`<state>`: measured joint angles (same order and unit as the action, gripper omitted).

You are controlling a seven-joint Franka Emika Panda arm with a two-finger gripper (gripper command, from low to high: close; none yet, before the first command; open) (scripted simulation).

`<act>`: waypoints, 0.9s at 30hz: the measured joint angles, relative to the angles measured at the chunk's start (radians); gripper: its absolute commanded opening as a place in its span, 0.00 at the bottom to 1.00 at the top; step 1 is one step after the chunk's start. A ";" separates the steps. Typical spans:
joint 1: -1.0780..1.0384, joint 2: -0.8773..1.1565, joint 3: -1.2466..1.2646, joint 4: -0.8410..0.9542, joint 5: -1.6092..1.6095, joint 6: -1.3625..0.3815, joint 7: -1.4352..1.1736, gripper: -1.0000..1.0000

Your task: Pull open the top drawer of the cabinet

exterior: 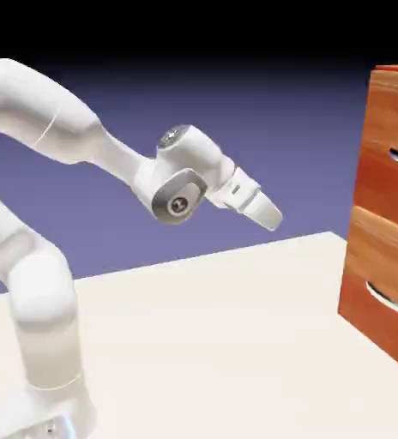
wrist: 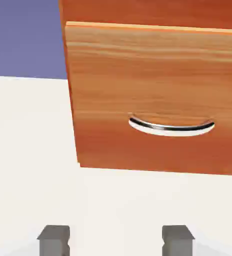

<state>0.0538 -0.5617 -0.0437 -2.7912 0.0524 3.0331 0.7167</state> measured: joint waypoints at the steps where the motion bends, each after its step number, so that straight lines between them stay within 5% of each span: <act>1: 0.035 0.007 -0.036 0.016 0.043 -0.003 -0.020 0.50; 27: 0.935 0.185 -0.979 0.421 1.173 -0.088 -0.545 0.50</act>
<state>0.9890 -0.3766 -1.0222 -2.3697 1.2252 2.9448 0.1714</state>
